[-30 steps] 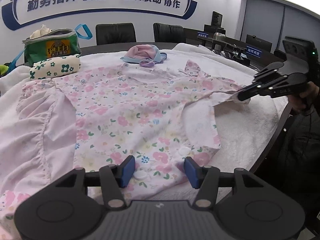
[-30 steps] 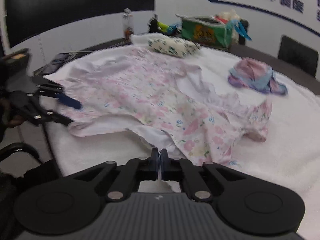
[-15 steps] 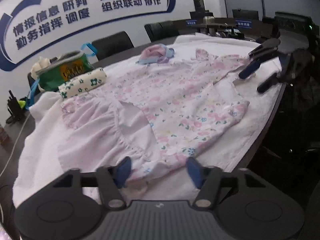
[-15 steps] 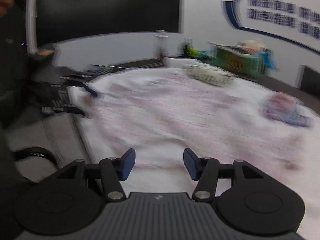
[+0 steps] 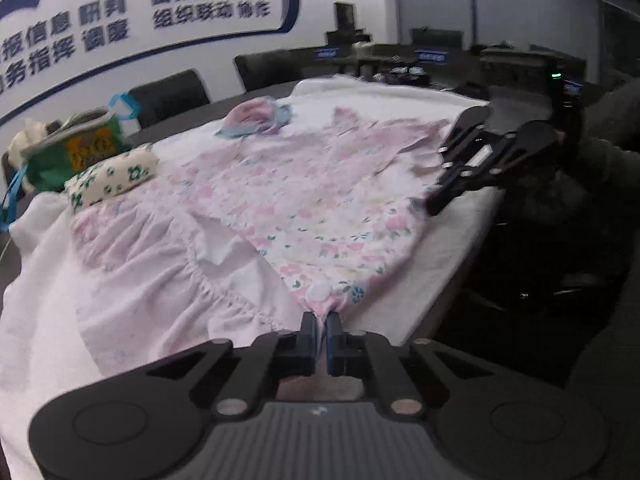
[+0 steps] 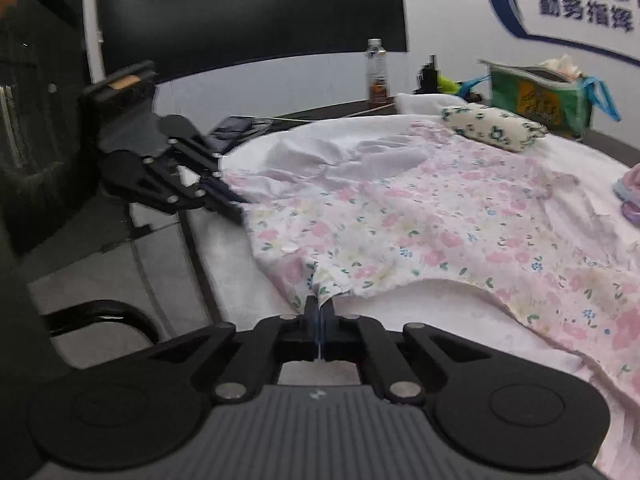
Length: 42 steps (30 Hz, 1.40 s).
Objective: Fold clothes
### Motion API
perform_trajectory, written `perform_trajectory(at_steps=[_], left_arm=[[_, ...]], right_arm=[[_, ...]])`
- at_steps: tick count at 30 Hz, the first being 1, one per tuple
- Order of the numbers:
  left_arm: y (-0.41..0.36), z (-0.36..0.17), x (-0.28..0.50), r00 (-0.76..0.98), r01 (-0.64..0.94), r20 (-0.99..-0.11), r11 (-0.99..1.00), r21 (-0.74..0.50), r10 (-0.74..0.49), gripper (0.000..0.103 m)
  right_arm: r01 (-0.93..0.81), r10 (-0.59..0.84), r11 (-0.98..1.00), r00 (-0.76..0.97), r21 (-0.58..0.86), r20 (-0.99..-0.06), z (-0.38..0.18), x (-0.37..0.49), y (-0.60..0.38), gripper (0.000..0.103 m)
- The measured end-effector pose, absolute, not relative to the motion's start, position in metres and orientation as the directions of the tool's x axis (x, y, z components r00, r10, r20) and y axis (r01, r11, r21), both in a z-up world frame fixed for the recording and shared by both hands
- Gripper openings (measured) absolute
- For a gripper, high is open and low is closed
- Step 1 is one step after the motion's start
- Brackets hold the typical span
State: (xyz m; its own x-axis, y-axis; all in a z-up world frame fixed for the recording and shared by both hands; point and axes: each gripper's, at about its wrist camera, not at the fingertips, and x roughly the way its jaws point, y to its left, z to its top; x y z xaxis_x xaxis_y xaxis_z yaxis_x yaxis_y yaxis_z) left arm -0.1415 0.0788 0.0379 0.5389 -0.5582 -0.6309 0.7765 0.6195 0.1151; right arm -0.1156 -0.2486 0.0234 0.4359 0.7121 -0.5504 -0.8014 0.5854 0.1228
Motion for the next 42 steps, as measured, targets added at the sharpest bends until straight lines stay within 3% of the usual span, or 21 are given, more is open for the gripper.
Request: perform_trajectory(at_steps=[2,5,6,7,9,12,20,21,23,24,27,28,29,31,32,34,36,39,42], left_arm=[[0.078,0.038,-0.145,0.556,0.771,-0.628,0.621,0.145,-0.544,0.007],[0.077,0.029,-0.149,0.542,0.789,-0.658,0.586,0.184,-0.523,0.014],[0.077,0.026,-0.150,0.552,0.787,-0.655,0.582,0.204,-0.517,0.015],[0.077,0.023,-0.151,0.560,0.785,-0.652,0.579,0.221,-0.511,0.017],[0.081,0.022,-0.150,0.564,0.782,-0.647,0.582,0.221,-0.512,0.018],[0.088,0.024,-0.149,0.570,0.774,-0.634,0.600,0.203,-0.522,0.020],[0.100,0.025,-0.144,0.544,0.786,-0.637,0.597,0.159,-0.546,0.020],[0.102,0.026,-0.145,0.540,0.792,-0.631,0.590,0.157,-0.557,0.023],[0.106,0.028,-0.149,0.526,0.804,-0.623,0.577,0.143,-0.578,0.040],[0.106,0.028,-0.149,0.520,0.809,-0.625,0.571,0.141,-0.582,0.041],[0.100,0.022,-0.144,0.506,0.811,-0.663,0.565,0.150,-0.551,0.034],[0.100,0.021,-0.141,0.494,0.812,-0.668,0.569,0.127,-0.556,0.026],[0.102,0.023,-0.137,0.477,0.811,-0.670,0.578,0.086,-0.569,0.014],[0.105,0.026,-0.133,0.457,0.807,-0.666,0.589,0.032,-0.589,0.005],[0.106,0.028,-0.133,0.452,0.805,-0.663,0.593,0.015,-0.597,0.000],[0.107,0.032,-0.134,0.414,0.817,-0.662,0.576,-0.032,-0.625,0.000],[0.108,0.036,-0.140,0.407,0.826,-0.651,0.562,-0.036,-0.641,0.000],[0.107,0.036,-0.148,0.485,0.810,-0.637,0.583,0.068,-0.599,0.005],[0.109,0.033,-0.155,0.545,0.797,-0.630,0.575,0.184,-0.553,0.019]], right_arm=[[-0.793,0.700,0.598,0.443,0.119,-0.560,0.028,-0.119,-0.254,0.001],[-0.791,0.677,0.608,0.473,0.065,-0.564,0.029,-0.127,-0.251,0.011],[-0.796,0.672,0.604,0.483,0.040,-0.562,0.029,-0.130,-0.248,0.023],[-0.800,0.667,0.600,0.492,0.014,-0.559,0.029,-0.133,-0.245,0.045],[-0.807,0.657,0.589,0.510,-0.044,-0.555,0.027,-0.138,-0.239,0.055],[-0.815,0.644,0.576,0.505,-0.072,-0.574,0.020,-0.136,-0.231,0.054],[-0.811,0.654,0.585,0.476,-0.007,-0.587,0.013,-0.128,-0.236,0.037],[-0.810,0.657,0.587,0.475,0.001,-0.586,0.013,-0.127,-0.236,0.036],[-0.805,0.662,0.592,0.472,0.021,-0.583,0.015,-0.125,-0.239,0.036],[-0.802,0.667,0.596,0.471,0.035,-0.577,0.016,-0.123,-0.241,0.036],[-0.794,0.684,0.603,0.469,0.072,-0.559,0.018,-0.118,-0.245,0.036],[-0.792,0.690,0.604,0.466,0.085,-0.554,0.019,-0.116,-0.245,0.033],[-0.792,0.697,0.602,0.458,0.102,-0.552,0.018,-0.114,-0.245,0.029],[-0.794,0.712,0.593,0.437,0.135,-0.550,0.017,-0.111,-0.247,0.012],[-0.793,0.719,0.591,0.433,0.150,-0.544,0.018,-0.111,-0.250,0.011],[-0.789,0.733,0.587,0.425,0.180,-0.531,0.020,-0.110,-0.255,0.004],[-0.785,0.747,0.583,0.417,0.209,-0.517,0.022,-0.109,-0.261,0.004],[-0.777,0.756,0.585,0.418,0.233,-0.504,0.024,-0.108,-0.267,0.003],[-0.772,0.737,0.600,0.430,0.212,-0.522,0.022,-0.107,-0.264,0.003]])
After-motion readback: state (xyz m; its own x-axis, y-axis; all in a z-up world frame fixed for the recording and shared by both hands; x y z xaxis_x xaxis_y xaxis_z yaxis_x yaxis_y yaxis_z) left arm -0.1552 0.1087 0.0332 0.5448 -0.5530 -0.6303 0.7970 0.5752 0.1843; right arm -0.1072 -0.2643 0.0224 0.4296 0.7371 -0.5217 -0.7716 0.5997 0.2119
